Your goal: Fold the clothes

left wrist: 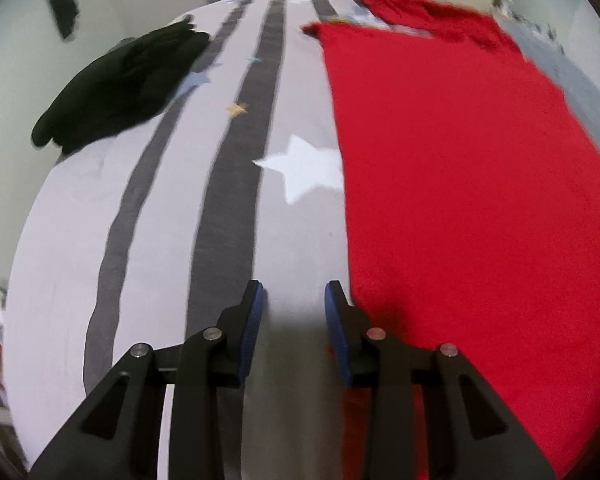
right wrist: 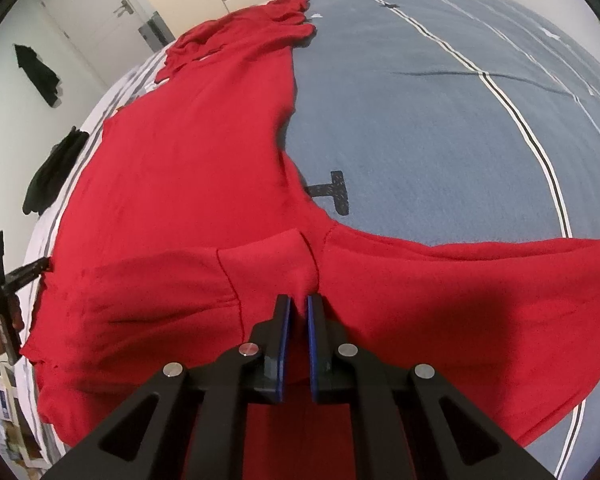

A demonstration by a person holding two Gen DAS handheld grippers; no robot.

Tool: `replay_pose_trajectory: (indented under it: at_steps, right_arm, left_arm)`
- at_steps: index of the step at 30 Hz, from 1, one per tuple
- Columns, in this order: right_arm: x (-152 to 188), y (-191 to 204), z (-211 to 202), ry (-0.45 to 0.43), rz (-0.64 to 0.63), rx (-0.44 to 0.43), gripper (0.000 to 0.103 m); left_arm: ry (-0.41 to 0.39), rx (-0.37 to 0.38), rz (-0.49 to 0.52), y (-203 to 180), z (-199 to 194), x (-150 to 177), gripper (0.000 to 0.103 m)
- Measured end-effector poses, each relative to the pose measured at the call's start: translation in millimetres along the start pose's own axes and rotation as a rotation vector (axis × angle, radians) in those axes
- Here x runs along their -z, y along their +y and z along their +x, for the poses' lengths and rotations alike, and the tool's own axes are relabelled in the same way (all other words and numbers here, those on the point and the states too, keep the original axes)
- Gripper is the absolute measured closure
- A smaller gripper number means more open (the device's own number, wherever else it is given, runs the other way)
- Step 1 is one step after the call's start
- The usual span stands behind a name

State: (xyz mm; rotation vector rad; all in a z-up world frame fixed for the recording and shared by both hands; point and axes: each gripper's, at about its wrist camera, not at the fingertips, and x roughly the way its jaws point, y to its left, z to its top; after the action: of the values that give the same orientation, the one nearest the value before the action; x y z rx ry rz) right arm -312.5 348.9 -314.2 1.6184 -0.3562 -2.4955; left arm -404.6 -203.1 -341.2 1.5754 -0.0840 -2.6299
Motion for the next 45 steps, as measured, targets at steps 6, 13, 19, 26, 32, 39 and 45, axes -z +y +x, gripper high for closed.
replay_pose_trajectory:
  at_steps: [6, 13, 19, 26, 32, 39, 45]
  right_arm:
    - [3.2, 2.9, -13.3, -0.026, -0.010, -0.013, 0.093]
    - [6.0, -17.1, -32.6, -0.054, 0.019, 0.001, 0.092]
    - [16.2, -73.6, -56.9, -0.085, 0.117, 0.095, 0.084]
    - [30.6, -162.4, -95.6, -0.151, 0.260, 0.230, 0.062]
    - [30.9, -254.0, -112.5, -0.171, 0.346, 0.325, 0.062]
    - [12.7, -353.6, -114.4, -0.159, 0.433, 0.369, 0.062]
    - [-33.0, -378.7, -105.2, -0.153, 0.371, 0.341, 0.062]
  left_arm:
    - [-0.053, 0.098, 0.030, -21.4, -55.2, 17.4, 0.073]
    - [0.060, 0.025, 0.053, -27.1, 2.2, 18.5, 0.070]
    - [-0.037, 0.015, -0.019, -46.9, -39.8, -2.7, 0.069]
    - [-0.057, 0.060, 0.043, -98.0, -83.2, 2.2, 0.069]
    - [-0.024, 0.057, 0.041, -135.4, -107.0, 28.7, 0.069]
    - [0.002, 0.037, 0.071, -165.6, -102.3, 27.9, 0.069]
    - [0.013, 0.034, 0.107, -190.2, -102.8, 25.9, 0.069]
